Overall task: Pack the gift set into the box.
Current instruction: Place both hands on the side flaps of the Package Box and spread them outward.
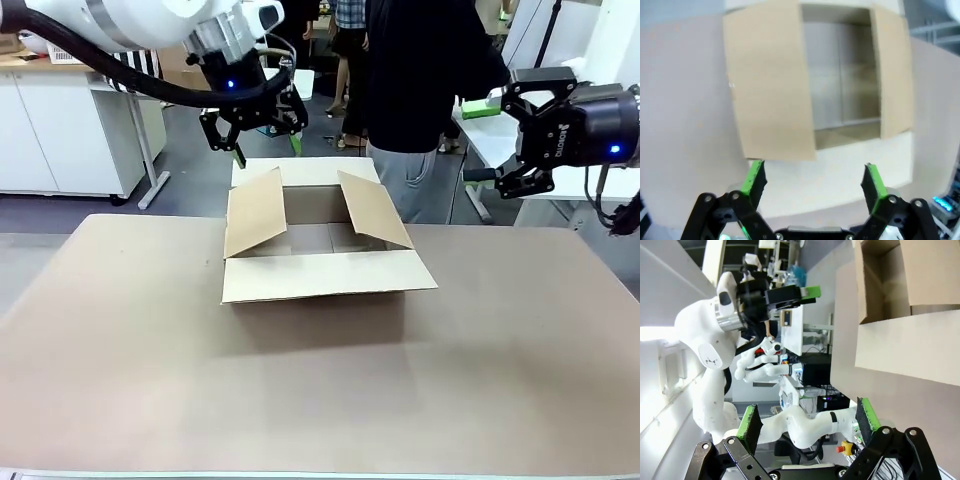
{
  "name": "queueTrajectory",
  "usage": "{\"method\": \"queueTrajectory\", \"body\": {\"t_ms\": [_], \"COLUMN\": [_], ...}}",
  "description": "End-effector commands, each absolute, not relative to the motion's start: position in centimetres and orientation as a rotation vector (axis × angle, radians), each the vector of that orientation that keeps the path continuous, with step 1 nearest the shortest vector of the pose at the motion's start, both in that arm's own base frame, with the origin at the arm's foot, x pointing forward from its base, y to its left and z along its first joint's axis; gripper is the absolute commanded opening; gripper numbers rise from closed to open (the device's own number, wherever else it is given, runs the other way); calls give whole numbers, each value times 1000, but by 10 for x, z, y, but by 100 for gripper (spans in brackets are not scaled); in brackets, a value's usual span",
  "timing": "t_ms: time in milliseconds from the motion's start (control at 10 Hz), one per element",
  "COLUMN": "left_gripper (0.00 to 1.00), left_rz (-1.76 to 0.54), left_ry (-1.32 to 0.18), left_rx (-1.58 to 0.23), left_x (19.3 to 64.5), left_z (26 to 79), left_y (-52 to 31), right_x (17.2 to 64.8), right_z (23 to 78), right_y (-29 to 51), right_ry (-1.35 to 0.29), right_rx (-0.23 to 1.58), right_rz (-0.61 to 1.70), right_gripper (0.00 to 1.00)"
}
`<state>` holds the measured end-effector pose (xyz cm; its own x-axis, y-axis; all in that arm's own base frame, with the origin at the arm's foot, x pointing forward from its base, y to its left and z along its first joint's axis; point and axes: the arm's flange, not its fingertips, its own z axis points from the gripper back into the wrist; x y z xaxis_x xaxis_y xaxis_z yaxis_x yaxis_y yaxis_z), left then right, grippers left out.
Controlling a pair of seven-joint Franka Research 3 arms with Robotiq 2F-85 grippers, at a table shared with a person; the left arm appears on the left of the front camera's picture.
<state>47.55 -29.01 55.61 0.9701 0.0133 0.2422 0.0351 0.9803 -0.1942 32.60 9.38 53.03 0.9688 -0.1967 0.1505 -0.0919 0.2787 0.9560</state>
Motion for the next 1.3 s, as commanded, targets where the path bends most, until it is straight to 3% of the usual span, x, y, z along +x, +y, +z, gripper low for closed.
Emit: {"method": "queueTrajectory", "body": {"t_ms": [0,400,800,1200], "left_gripper": [100,100,100,100], "left_rz": [40,9,83,168], "left_ry": [-230,-255,-158,-158], "left_rx": [77,224,367,384], "left_x": [503,530,534,525], "left_z": [550,499,443,444], "left_y": [-339,-388,-368,-343], "right_x": [329,329,329,329], "right_z": [530,530,530,530], "right_y": [96,96,96,96], "right_ry": [-285,-285,-285,-285], "right_rx": [1320,1320,1320,1320], "right_rz": [-47,-47,-47,-47], "right_gripper": [100,100,100,100]}}
